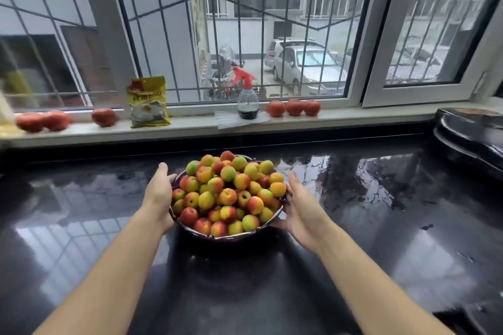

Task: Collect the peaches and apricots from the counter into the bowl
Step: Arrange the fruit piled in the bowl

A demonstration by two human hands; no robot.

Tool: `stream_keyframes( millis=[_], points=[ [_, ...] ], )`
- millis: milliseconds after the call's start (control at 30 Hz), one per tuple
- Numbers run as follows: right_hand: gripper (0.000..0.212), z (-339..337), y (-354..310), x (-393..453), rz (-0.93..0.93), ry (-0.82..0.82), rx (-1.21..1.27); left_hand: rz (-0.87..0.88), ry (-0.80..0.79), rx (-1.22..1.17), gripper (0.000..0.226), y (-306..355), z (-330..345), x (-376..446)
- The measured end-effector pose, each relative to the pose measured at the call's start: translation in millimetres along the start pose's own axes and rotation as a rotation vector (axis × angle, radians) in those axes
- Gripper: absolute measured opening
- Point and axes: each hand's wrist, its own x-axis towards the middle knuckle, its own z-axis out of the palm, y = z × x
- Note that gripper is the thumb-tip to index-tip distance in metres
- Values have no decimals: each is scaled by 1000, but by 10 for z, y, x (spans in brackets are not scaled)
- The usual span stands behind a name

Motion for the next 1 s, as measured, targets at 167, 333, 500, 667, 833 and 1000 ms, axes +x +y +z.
stream_keyframes(
  millis=[167, 333, 500, 667, 833, 1000],
  points=[
    [42, 409, 286, -143, -26, 14, -46, 22, 42, 77, 74, 90, -429, -85],
    [40, 526, 193, -215, -138, 199, -620, 618, 234, 766, 66, 181, -509, -266],
    [52, 943, -30, 90, -640, 126, -1286, 841, -114, 1166, 62, 49, -364, -409],
    [49, 1100, -101, 533, -519, -65, -1641, 1022, -37, 1103, 50, -121, -473, -478],
    [49, 842, -125, 601, -336, 28, -1324, 1066, 23, 951, 54, -211, -632, -525],
    [53, 907, -171, 642, -278, 126, -1010, 875, 79, 1014, 62, -165, -439, -488]
  ],
)
